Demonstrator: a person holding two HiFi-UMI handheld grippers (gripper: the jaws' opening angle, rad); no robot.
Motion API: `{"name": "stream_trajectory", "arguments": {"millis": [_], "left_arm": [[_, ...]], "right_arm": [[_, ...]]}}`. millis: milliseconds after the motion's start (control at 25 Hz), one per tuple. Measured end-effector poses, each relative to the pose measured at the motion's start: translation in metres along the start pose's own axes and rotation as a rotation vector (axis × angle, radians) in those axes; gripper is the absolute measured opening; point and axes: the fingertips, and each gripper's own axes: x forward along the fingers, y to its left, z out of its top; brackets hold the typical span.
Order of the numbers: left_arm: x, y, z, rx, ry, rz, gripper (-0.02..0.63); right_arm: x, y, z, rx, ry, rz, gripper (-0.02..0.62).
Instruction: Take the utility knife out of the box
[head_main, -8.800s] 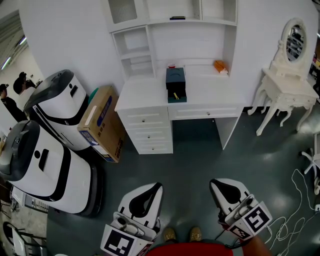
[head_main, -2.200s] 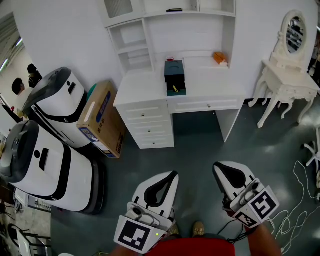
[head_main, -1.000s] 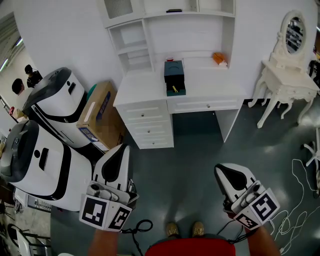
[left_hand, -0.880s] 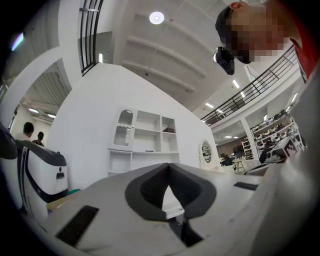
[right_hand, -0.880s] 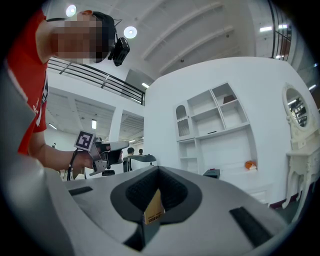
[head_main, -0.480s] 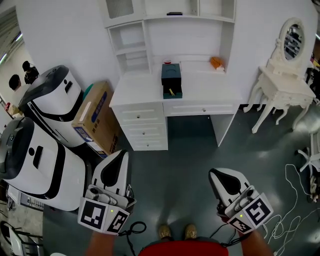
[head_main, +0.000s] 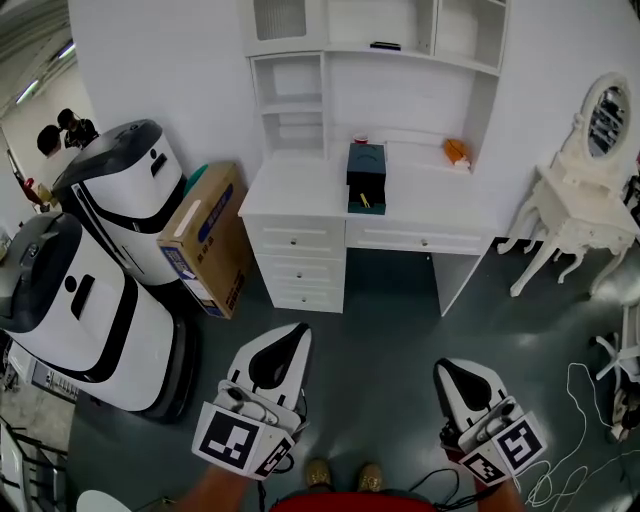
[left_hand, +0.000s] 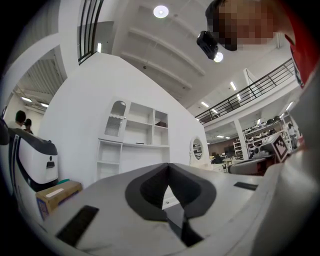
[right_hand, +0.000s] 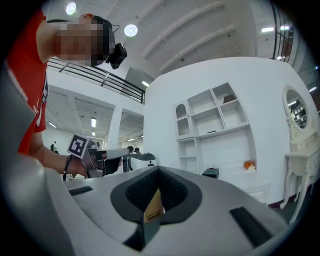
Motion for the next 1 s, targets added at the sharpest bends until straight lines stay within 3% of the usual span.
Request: {"name": "stream_trajectory", "arguments": {"millis": [360,800,1000], "left_arm": [[-0.004,-0.008,-0.017,-0.039,0.018,-0.010,0.031],[0.002,-0.026,-0.014,-0.040,0.017,-0.052,0.031],[0.003,-0.032,-0.017,-0.040,0.024,-0.066,0.031]], "right_arm": [[0.013,0.002,0.000,-0.021,0.018,0.020,0.008],[0.033,-0.025,0.037,-0.111,-0.009,0.018,0.008],[0.053,-0.015,0.032,-0.113,0.000,0.050,0.008]]}}
